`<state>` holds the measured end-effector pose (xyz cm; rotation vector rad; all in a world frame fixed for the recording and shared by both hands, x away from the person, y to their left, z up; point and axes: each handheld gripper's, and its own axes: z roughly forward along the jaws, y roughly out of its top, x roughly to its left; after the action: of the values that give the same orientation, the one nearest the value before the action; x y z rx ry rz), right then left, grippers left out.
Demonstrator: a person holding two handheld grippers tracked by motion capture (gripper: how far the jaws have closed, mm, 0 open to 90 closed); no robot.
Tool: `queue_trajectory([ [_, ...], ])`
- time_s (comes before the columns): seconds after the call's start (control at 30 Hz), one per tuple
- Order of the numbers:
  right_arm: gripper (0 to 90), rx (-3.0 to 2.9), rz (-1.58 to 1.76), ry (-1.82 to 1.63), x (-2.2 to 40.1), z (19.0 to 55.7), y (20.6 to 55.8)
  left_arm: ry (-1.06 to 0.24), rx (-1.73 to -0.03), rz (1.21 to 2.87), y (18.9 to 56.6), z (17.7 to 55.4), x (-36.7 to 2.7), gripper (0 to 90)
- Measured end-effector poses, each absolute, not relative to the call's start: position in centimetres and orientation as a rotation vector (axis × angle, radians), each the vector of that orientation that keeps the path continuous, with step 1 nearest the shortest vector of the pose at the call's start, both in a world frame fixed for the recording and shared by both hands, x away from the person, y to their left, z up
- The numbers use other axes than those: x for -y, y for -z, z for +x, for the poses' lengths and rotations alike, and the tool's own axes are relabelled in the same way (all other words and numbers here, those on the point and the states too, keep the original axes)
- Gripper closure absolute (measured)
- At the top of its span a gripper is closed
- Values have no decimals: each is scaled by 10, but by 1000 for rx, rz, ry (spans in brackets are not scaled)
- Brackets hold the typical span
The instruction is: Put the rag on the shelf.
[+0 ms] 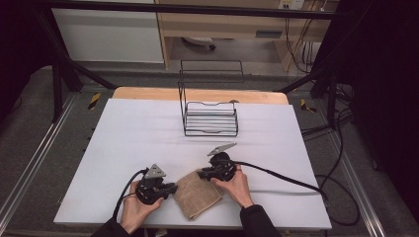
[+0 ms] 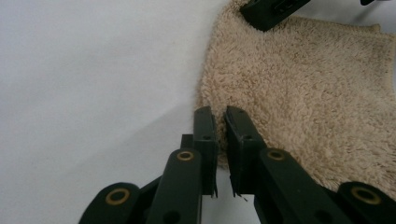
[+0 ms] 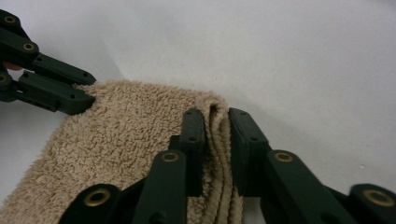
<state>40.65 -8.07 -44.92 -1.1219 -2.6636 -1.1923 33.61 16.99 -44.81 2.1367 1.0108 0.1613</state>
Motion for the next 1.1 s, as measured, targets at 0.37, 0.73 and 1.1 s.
queue_trajectory([
  [0.37, 844, 2676, -1206, 1195, 86, 401, 440, -168, -1002, 2151, 433, 362, -168, 847],
  [0.73, 840, 2659, -1460, 1280, 96, 389, 441, -188, -1036, 2118, 444, 395, -154, 825],
  [1.1, 805, 2672, -1470, 1311, 98, 387, 449, -226, -1143, 1968, 450, 391, -166, 583],
])
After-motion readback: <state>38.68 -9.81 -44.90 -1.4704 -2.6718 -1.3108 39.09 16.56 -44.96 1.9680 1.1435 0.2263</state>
